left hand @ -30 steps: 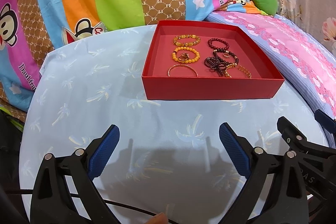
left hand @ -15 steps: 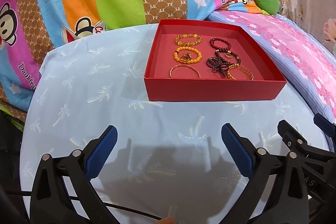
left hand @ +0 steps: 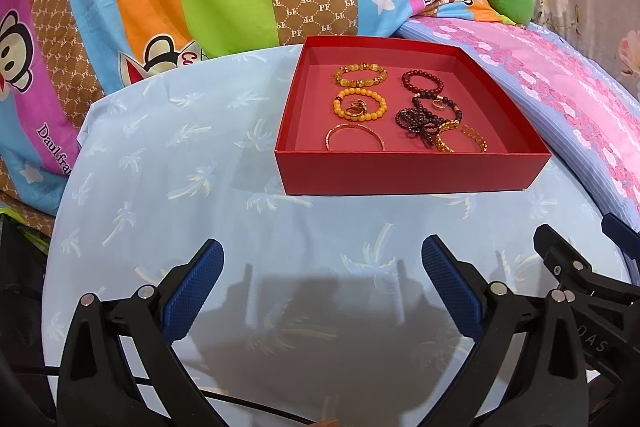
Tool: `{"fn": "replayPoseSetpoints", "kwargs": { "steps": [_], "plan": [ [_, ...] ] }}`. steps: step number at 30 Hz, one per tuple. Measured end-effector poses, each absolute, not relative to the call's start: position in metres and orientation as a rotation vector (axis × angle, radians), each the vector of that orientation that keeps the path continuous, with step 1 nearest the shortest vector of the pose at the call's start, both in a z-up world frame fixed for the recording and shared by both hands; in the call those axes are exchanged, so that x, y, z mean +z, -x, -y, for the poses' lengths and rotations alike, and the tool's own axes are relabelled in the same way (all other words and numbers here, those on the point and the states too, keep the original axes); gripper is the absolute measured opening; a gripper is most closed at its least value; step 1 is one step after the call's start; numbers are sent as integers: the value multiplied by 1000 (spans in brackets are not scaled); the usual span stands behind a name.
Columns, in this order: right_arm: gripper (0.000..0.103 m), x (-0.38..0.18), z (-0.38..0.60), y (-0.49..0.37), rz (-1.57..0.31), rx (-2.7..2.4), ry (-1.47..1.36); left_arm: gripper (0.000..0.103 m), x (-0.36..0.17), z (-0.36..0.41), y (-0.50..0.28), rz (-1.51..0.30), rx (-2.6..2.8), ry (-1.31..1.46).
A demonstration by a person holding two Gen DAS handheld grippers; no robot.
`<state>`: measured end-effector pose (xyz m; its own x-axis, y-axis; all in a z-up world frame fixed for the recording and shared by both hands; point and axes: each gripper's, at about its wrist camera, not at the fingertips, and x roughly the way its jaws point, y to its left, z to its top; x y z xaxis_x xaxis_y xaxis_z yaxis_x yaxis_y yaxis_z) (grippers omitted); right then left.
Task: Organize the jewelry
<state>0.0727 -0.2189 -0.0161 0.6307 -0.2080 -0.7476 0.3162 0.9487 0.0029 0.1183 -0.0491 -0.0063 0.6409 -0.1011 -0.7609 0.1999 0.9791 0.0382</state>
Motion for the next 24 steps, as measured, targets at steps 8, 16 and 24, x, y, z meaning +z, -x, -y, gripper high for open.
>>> {"fn": "replayPoseSetpoints", "kwargs": {
  "steps": [8,16,24],
  "plan": [
    [96,-15,220,-76,-836,-300,-142,95,-8,50,-120,-860,-165,-130],
    [96,-15,220,-77,-836,-299,-142,95,-9,50,-121,-864,-158,-140],
    [96,-15,220,-77,-836,-299,-143,95,-9,49,-122,-864,-155,-143]
  ]
}}
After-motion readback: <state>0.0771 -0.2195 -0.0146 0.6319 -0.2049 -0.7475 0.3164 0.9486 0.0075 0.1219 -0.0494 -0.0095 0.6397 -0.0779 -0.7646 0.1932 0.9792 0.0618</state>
